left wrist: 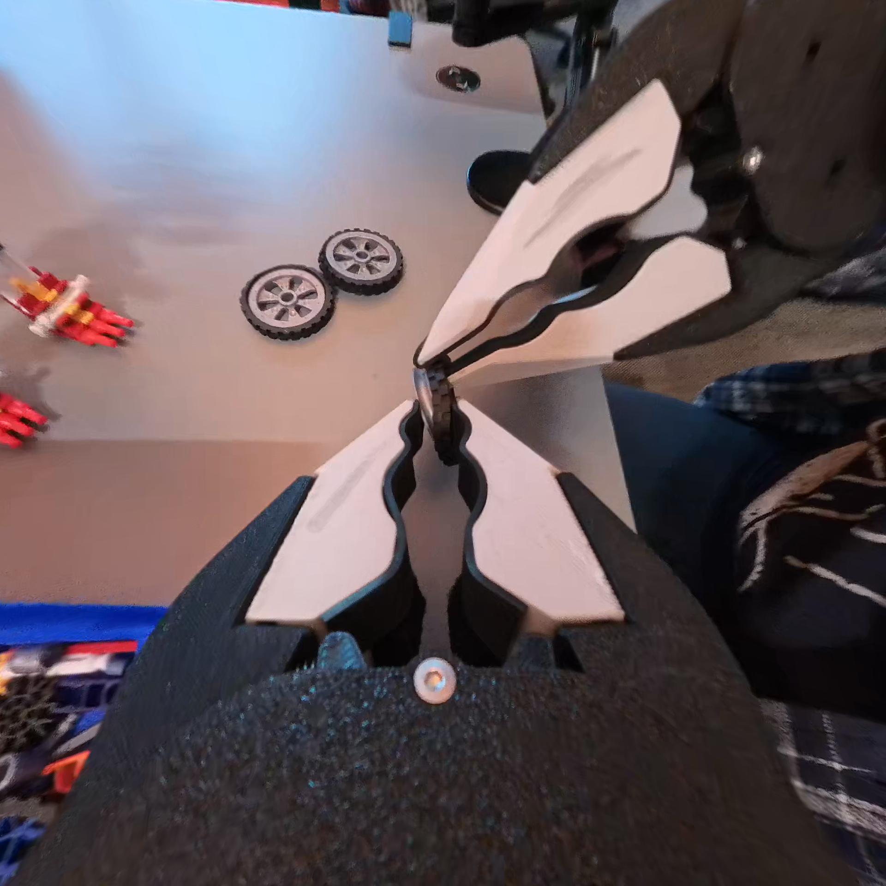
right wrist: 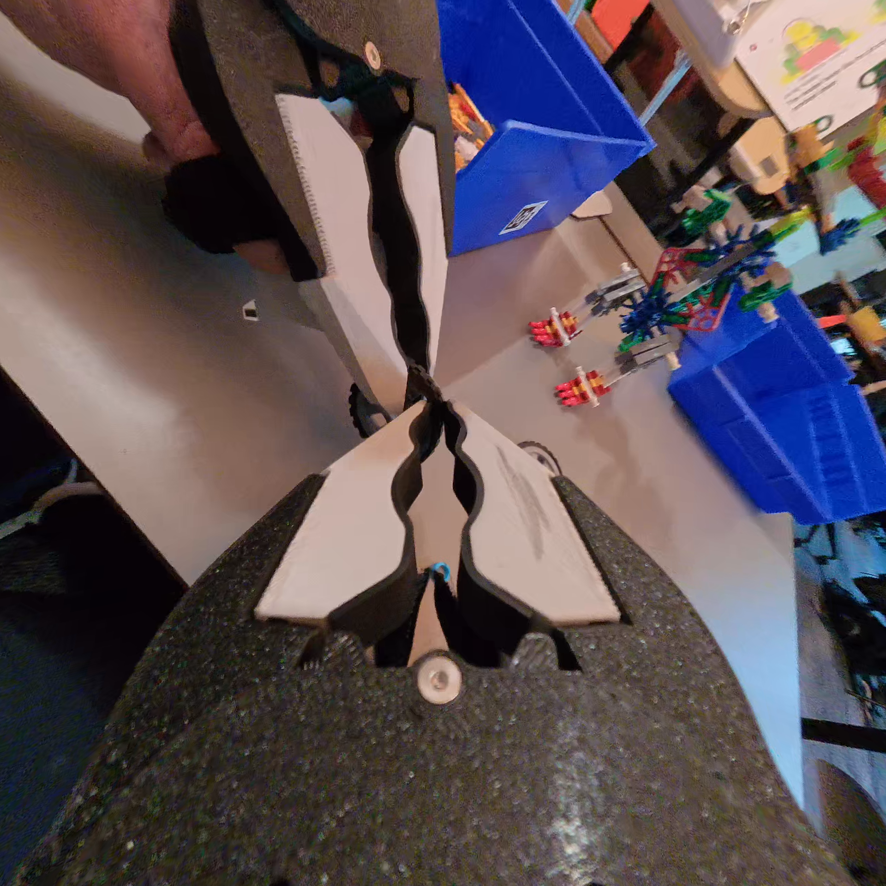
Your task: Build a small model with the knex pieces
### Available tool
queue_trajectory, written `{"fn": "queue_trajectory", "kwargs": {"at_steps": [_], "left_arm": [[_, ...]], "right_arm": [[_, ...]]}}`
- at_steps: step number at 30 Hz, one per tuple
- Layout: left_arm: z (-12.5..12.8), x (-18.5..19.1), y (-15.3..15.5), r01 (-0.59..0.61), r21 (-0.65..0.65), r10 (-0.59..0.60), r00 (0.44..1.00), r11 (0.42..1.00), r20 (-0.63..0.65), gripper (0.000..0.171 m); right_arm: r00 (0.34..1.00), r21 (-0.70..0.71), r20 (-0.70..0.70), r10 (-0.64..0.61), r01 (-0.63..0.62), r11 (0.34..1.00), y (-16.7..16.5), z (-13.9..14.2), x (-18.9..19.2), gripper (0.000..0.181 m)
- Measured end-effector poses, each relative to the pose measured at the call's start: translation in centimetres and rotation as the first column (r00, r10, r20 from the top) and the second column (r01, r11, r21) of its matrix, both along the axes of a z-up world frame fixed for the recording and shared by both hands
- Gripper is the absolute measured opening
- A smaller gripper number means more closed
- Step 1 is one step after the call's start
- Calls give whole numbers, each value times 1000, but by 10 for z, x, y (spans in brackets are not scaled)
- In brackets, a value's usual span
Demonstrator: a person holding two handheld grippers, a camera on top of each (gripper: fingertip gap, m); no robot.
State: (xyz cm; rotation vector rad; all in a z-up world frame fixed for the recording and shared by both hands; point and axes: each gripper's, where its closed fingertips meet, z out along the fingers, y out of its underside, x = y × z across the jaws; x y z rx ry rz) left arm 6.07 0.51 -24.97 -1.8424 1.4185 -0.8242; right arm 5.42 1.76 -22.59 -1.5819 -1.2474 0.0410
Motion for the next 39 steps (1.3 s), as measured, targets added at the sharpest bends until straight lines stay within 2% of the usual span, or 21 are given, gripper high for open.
{"fn": "queue_trajectory", "kwargs": {"at_steps": [4, 10, 14, 18, 22, 27, 31, 35, 39], "left_arm": [[-12, -1, -4, 81, 147, -65, 992, 986, -113, 10], [-12, -1, -7, 131, 243, -93, 983, 961, -161, 9], [-13, -1, -9, 179, 294, -128, 975, 939, -184, 9], [-13, -2, -8, 179, 284, -129, 974, 942, -189, 10], [-13, -4, -7, 145, 280, -98, 980, 949, -174, 10], [-13, -5, -4, 193, 405, -100, 966, 894, -239, 10], [-13, -4, -4, 210, 409, -114, 962, 888, -248, 10], [-13, -6, -8, 228, 423, -130, 960, 877, -247, 11], [-14, -6, -14, 290, 464, -167, 943, 837, -288, 11]], "right_arm": [[998, -119, 2, 65, -64, 991, -6, -11, 1, 3], [987, -177, 19, 160, -154, 972, -12, -12, 1, 3], [975, -227, 16, 223, -213, 950, -15, -12, 1, 3], [965, -255, 18, 263, -250, 934, -14, -12, 1, 3], [977, -179, 47, 206, -195, 964, -11, -12, 1, 5], [978, -14, 178, 107, -106, 994, -10, -12, 4, 7], [975, 30, 199, 101, -110, 994, -8, -13, 5, 7], [971, -45, 178, 162, -156, 987, -12, -15, 3, 5], [945, -111, 210, 251, -232, 966, -19, -17, 5, 4]]}}
